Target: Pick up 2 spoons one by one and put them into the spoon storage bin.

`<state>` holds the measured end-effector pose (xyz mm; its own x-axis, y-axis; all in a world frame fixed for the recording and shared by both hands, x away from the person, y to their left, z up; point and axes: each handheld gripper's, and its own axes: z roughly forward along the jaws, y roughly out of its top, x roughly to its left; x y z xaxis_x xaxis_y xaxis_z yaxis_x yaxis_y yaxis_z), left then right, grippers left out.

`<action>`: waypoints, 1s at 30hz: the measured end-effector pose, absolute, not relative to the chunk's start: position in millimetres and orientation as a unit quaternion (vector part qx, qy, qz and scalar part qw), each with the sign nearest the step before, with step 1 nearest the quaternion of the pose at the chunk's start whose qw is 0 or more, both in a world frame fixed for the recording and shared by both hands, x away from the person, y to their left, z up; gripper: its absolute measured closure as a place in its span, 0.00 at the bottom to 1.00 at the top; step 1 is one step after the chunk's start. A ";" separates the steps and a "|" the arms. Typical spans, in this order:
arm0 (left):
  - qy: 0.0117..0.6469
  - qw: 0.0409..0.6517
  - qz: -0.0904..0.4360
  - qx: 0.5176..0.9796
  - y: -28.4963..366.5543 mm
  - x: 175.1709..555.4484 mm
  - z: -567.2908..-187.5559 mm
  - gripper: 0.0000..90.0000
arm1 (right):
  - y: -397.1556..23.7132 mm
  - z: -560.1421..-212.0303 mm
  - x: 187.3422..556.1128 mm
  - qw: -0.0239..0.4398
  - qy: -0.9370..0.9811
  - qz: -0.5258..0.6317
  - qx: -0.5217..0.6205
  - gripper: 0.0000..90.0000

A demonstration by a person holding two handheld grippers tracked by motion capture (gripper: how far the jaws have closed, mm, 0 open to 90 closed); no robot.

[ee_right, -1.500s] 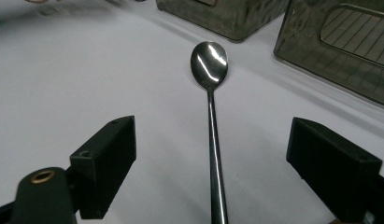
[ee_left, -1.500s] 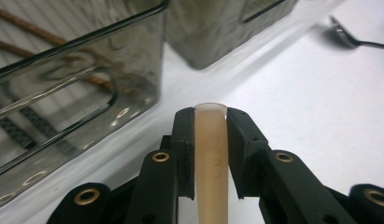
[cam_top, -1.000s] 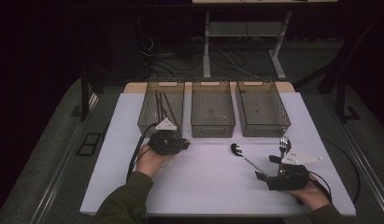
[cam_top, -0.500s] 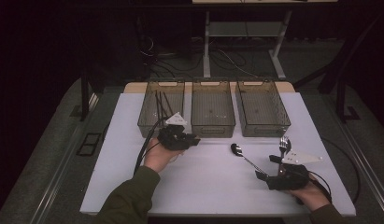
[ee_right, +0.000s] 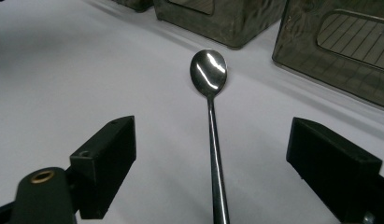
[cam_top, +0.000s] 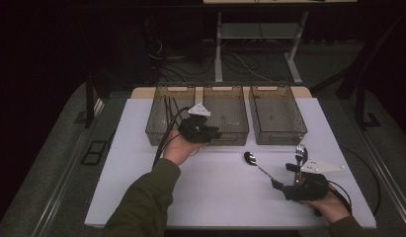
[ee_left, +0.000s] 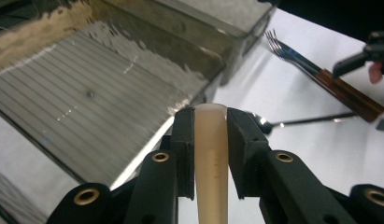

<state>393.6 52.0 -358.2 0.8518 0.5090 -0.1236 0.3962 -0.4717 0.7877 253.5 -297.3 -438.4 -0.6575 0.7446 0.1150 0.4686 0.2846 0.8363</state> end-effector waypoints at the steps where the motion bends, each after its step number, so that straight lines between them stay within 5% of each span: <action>1: 0.265 0.442 0.066 0.854 50.2 396.7 -356.6 0.82 | -297.4 -438.0 253.5 0.151 0.786 0.458 0.386 0.17; 16: 0.266 0.460 0.085 0.843 22.3 446.3 -337.3 0.82 | -300.0 -437.6 254.3 0.154 0.782 0.460 0.392 0.17; 30: 0.300 0.441 0.093 0.841 2.8 478.1 -364.4 0.82 | -299.9 -437.9 254.5 0.156 0.782 0.460 0.391 0.17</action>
<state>478.1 2.8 -364.4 0.8029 0.5864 -0.1074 0.4218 -0.4314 0.7975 254.5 -299.9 -437.9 -0.6449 0.7554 0.1162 0.4682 0.2702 0.8413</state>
